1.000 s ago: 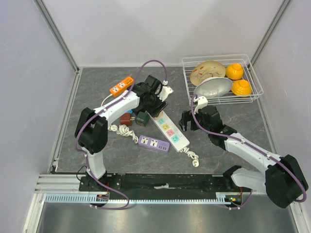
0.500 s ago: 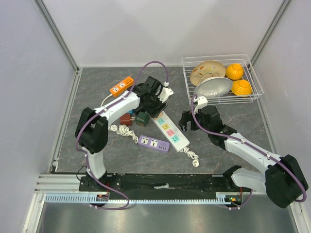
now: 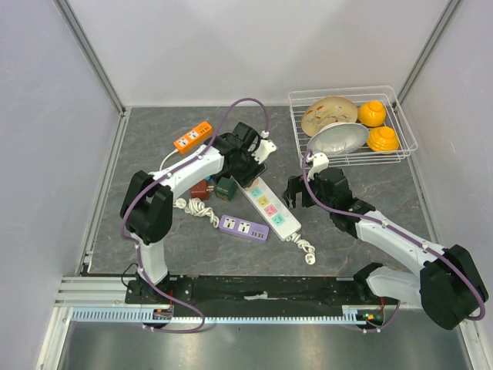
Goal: Insert the plug
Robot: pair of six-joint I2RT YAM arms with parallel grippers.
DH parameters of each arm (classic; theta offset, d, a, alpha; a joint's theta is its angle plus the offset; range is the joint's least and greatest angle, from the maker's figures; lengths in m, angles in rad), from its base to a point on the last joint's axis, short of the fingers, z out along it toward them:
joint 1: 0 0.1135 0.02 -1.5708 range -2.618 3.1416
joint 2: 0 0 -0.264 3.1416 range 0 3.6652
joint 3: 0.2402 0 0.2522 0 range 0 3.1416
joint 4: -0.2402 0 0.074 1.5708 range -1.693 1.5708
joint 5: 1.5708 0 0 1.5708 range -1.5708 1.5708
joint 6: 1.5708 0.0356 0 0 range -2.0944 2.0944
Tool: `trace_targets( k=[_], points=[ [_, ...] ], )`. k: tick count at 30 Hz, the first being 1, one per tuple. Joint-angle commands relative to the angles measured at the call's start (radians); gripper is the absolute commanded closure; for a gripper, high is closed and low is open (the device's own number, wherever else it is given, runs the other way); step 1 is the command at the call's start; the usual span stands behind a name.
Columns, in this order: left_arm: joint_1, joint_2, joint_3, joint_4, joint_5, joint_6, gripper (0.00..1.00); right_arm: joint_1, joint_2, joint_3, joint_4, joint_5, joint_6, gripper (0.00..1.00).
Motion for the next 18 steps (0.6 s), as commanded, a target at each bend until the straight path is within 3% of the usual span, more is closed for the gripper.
trace_targets(
  k=[1, 12, 18],
  points=[
    [0.008, 0.146, -0.052, 0.0, -0.09, -0.025, 0.98, 0.001, -0.001, -0.009, 0.046, -0.013, -0.009, 0.02],
    [0.008, 0.249, 0.063, -0.092, -0.089, -0.031, 0.98, -0.001, 0.0, -0.014, 0.051, -0.013, -0.009, 0.02],
    [0.009, 0.248, 0.034, -0.095, -0.087, -0.091, 0.98, 0.001, 0.002, -0.014, 0.053, -0.016, -0.009, 0.02]
  ],
)
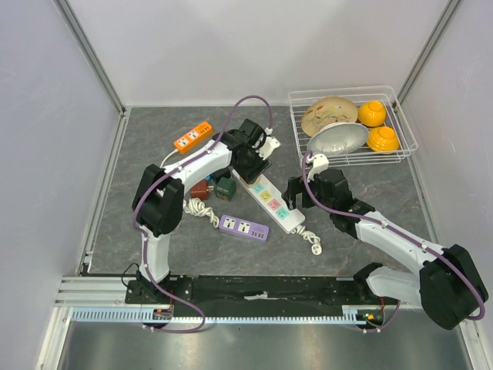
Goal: Insert the plug
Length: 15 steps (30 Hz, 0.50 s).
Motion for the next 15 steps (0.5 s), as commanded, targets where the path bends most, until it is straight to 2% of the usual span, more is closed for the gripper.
trace_targets(
  k=[1, 3, 6, 7, 10, 12, 13, 15],
  points=[
    [0.011, 0.124, -0.102, -0.063, -0.058, -0.059, 0.98, 0.001, 0.001, -0.001, 0.045, -0.014, -0.008, 0.02],
    [0.011, 0.113, -0.11, -0.058, -0.065, -0.063, 0.98, 0.001, 0.001, 0.0, 0.045, -0.018, -0.008, 0.02],
    [0.011, 0.087, -0.097, -0.05, -0.061, -0.069, 0.57, 0.001, 0.001, 0.003, 0.04, -0.021, -0.008, 0.02],
    [0.011, 0.06, -0.087, -0.04, -0.061, -0.069, 0.38, -0.001, 0.001, 0.006, 0.034, -0.023, -0.008, 0.02],
    [0.011, -0.018, -0.067, -0.006, -0.059, -0.077, 0.25, 0.001, 0.005, 0.025, 0.008, -0.028, -0.013, 0.02],
    [0.011, -0.054, -0.045, 0.005, -0.067, -0.091, 0.21, 0.001, 0.002, 0.034, -0.006, -0.035, -0.012, 0.02],
    [0.011, -0.074, -0.024, 0.008, -0.069, -0.099, 0.12, 0.001, -0.001, 0.042, -0.018, -0.041, -0.01, 0.02],
    [0.011, -0.129, -0.007, 0.023, -0.088, -0.128, 0.09, 0.001, -0.011, 0.048, -0.029, -0.047, -0.005, 0.02]
  ],
)
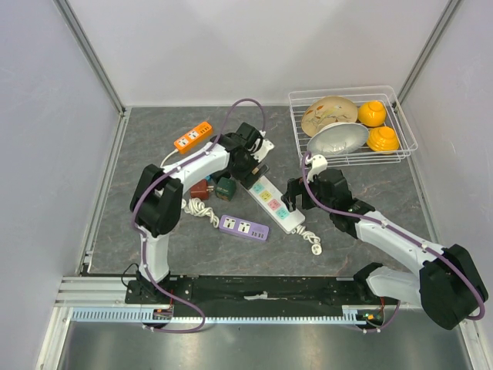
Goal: Insert the plug
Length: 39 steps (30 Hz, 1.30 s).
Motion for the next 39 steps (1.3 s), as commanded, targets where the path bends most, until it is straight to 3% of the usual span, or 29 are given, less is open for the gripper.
trace_targets(
  k=[1, 8, 15, 21, 29, 39],
  points=[
    [0.004, -0.125, 0.056, 0.029, -0.054, -0.081, 0.08, 0.001, -0.016, 0.052, -0.027, -0.032, -0.002, 0.02],
    [0.01, -0.357, -0.054, 0.112, -0.117, -0.214, 0.04, -0.001, -0.065, 0.061, -0.103, -0.032, 0.019, 0.02],
    [0.011, -0.595, -0.354, 0.191, -0.227, -0.429, 0.04, -0.001, -0.137, 0.036, -0.138, -0.061, 0.093, 0.02],
    [0.011, -0.766, -0.624, 0.383, -0.219, -0.549, 0.05, -0.001, -0.175, -0.007, -0.137, -0.054, 0.123, 0.02],
    [0.01, -0.778, -0.918, 0.788, -0.273, -0.648, 0.1, 0.001, -0.206, -0.071, -0.052, -0.071, 0.159, 0.02],
    [-0.001, -0.595, -0.923, 0.894, -0.249, -0.698, 0.17, 0.001, -0.187, -0.053, -0.052, -0.055, 0.15, 0.02]
  ],
)
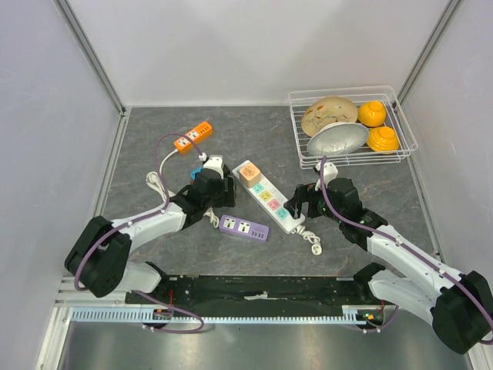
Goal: Insert the plug
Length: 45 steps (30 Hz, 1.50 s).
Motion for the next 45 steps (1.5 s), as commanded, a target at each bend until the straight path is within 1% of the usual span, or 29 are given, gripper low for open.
trace_targets(
  k=[1, 9, 12, 16, 17, 19, 20, 22, 23, 25, 26, 28, 29, 32, 33, 34, 35, 36, 37, 38, 41, 42, 43, 44, 45],
  points=[
    [-0.007, 0.071, 0.008, 0.145, -0.016, -0.061, 0.18, -0.001, 0.004, 0.018, 0.049, 0.0, 0.003, 0.02],
    [-0.007, 0.154, 0.011, 0.208, -0.121, -0.061, 0.18, -0.001, 0.012, 0.024, 0.077, 0.0, -0.009, 0.02],
    [-0.007, 0.192, 0.024, 0.226, -0.128, -0.04, 0.18, -0.001, 0.022, 0.03, 0.08, -0.002, -0.012, 0.02],
    [-0.007, 0.223, 0.039, 0.228, -0.115, -0.021, 0.21, 0.001, 0.033, 0.03, 0.089, -0.008, -0.01, 0.02],
    [-0.007, 0.226, 0.04, 0.228, -0.111, -0.02, 0.26, 0.001, 0.035, 0.029, 0.092, -0.006, -0.009, 0.02],
    [-0.007, 0.223, 0.039, 0.229, -0.103, -0.014, 0.32, 0.001, 0.039, 0.029, 0.093, -0.008, -0.007, 0.02],
    [-0.007, 0.211, 0.036, 0.231, -0.102, -0.012, 0.44, -0.001, 0.041, 0.029, 0.092, -0.008, -0.007, 0.02],
    [-0.008, 0.196, 0.03, 0.234, -0.101, -0.009, 0.63, -0.001, 0.042, 0.029, 0.093, -0.012, -0.004, 0.02],
    [-0.008, 0.188, 0.021, 0.235, -0.102, -0.006, 0.7, -0.001, 0.041, 0.027, 0.093, -0.015, -0.004, 0.02],
    [-0.008, 0.168, 0.014, 0.24, -0.108, 0.006, 0.7, 0.001, 0.039, 0.027, 0.093, -0.024, -0.006, 0.02],
    [-0.008, 0.163, 0.013, 0.243, -0.112, 0.011, 0.69, 0.001, 0.039, 0.027, 0.093, -0.028, -0.006, 0.02],
    [-0.008, 0.176, 0.014, 0.249, -0.114, 0.02, 0.62, 0.001, 0.036, 0.029, 0.093, -0.032, -0.006, 0.02],
    [-0.008, 0.182, 0.017, 0.252, -0.114, 0.023, 0.53, -0.001, 0.035, 0.027, 0.092, -0.034, -0.007, 0.02],
    [-0.008, 0.193, 0.025, 0.251, -0.106, 0.029, 0.42, 0.001, 0.027, 0.029, 0.089, -0.041, -0.007, 0.02],
    [-0.008, 0.186, 0.022, 0.251, -0.105, 0.031, 0.42, 0.001, 0.024, 0.027, 0.086, -0.041, -0.009, 0.02],
    [-0.008, 0.168, 0.019, 0.248, -0.102, 0.031, 0.39, 0.001, 0.018, 0.027, 0.084, -0.041, -0.01, 0.02],
    [-0.008, 0.157, 0.014, 0.243, -0.098, 0.032, 0.35, -0.001, 0.016, 0.026, 0.081, -0.041, -0.012, 0.02],
    [-0.007, 0.145, 0.013, 0.235, -0.098, 0.031, 0.34, 0.001, 0.013, 0.026, 0.08, -0.041, -0.01, 0.02],
    [-0.005, 0.131, 0.011, 0.222, -0.097, 0.026, 0.31, 0.001, 0.01, 0.026, 0.078, -0.04, -0.013, 0.02],
    [-0.007, 0.092, 0.01, 0.197, -0.092, 0.025, 0.27, 0.001, 0.009, 0.026, 0.077, -0.041, -0.012, 0.02],
    [0.004, 0.009, -0.007, 0.186, -0.062, 0.035, 0.22, 0.001, 0.004, 0.029, 0.077, -0.043, -0.017, 0.02],
    [0.012, -0.01, -0.012, 0.191, -0.042, 0.048, 0.2, -0.001, 0.006, 0.03, 0.077, -0.044, -0.018, 0.02],
    [0.035, -0.024, -0.024, 0.2, 0.007, 0.058, 0.2, 0.001, 0.006, 0.03, 0.077, -0.048, -0.02, 0.02],
    [0.049, -0.034, -0.03, 0.212, 0.035, 0.072, 0.18, -0.001, 0.009, 0.033, 0.078, -0.051, -0.026, 0.02],
    [0.061, -0.045, -0.039, 0.253, 0.059, 0.1, 0.12, 0.001, 0.01, 0.033, 0.08, -0.052, -0.029, 0.02]
  ],
)
